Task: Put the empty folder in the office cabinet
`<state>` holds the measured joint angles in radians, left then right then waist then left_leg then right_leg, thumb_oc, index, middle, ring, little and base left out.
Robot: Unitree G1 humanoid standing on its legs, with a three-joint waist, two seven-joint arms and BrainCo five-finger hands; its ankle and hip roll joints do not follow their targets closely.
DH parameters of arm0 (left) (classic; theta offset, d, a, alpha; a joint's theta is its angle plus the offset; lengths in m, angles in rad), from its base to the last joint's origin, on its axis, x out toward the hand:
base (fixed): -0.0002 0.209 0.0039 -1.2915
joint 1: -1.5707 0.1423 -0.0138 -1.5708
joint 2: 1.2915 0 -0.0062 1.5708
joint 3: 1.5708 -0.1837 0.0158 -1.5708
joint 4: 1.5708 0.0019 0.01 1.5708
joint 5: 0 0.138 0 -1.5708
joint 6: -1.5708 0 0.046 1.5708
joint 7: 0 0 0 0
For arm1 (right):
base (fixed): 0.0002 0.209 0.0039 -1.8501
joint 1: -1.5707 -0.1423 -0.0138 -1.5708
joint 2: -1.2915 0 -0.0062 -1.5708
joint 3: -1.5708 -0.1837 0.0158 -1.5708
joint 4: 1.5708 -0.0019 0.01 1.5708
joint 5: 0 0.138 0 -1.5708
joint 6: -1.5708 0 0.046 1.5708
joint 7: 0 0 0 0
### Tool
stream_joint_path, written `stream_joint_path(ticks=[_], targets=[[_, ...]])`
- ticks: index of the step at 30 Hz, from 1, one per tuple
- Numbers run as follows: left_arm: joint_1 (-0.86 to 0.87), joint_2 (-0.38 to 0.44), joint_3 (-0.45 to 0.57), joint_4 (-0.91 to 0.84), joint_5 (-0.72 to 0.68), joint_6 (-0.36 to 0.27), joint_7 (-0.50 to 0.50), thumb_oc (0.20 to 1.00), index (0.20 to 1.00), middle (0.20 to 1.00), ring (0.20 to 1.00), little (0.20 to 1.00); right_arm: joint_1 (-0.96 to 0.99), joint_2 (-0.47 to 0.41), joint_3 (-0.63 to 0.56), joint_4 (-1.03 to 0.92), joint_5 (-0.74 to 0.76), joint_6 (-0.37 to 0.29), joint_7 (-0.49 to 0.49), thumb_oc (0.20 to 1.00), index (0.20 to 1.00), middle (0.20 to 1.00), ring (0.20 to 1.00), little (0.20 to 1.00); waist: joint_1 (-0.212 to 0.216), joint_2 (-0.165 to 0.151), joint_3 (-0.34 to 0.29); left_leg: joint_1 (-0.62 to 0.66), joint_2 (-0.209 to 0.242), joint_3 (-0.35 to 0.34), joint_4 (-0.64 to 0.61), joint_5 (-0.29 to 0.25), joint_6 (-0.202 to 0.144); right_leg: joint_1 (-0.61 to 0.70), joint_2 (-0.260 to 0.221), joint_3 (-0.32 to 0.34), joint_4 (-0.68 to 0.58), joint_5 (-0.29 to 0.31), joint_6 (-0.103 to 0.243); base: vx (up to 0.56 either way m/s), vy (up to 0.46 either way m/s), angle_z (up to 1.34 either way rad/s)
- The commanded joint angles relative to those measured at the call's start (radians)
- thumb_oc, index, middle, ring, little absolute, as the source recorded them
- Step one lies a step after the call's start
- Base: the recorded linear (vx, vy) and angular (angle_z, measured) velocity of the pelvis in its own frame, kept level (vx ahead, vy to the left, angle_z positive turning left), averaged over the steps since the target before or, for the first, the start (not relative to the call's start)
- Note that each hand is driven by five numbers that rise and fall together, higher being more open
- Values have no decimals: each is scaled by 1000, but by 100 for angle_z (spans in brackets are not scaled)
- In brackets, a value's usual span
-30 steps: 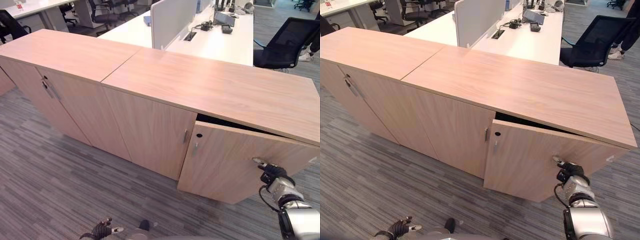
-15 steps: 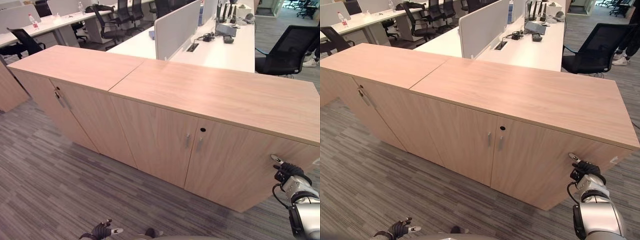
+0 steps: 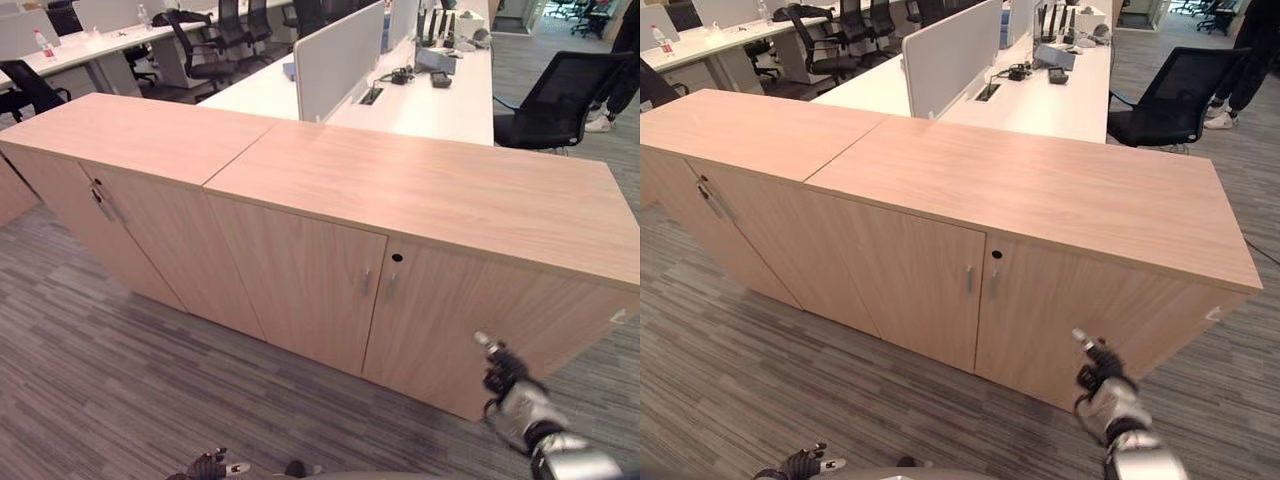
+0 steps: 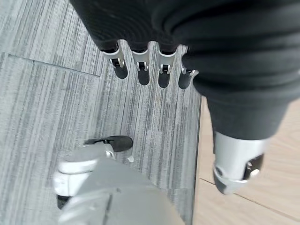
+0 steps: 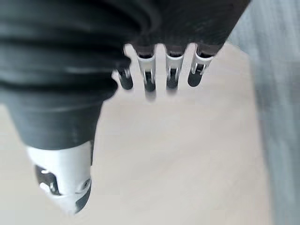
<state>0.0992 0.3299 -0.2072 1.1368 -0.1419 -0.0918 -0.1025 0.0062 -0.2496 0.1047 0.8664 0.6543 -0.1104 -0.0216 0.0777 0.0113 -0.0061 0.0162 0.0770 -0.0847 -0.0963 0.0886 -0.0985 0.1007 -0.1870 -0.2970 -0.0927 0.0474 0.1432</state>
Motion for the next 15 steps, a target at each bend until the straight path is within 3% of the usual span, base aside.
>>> stream_joint_path(ticks=[1,4,15], targets=[[-39,9,34,47,27,-30,23,1000,1000,1000,1000,1000,-19,-80,39,-35,-268,-25,37,1000,1000,1000,1000,1000,-16,-15,43,77,-4,27,9,-124,12,26,-41,18,47,-37,44,-47,-28,-31],[-52,-4,26,41,36,-28,23,1000,1000,1000,1000,1000,64,-40,117,59,-402,16,72,1000,1000,1000,1000,1000,-48,-19,49,87,6,60,9,-126,11,10,-40,56,46,-33,42,-57,-42,-44],[-86,-26,-2,59,12,-27,28,1000,1000,1000,1000,1000,30,-5,129,280,-415,41,75,1000,1000,1000,1000,1000,-77,-16,47,122,21,109,9,-131,7,14,-28,104,37,-33,36,-14,-14,-19]])
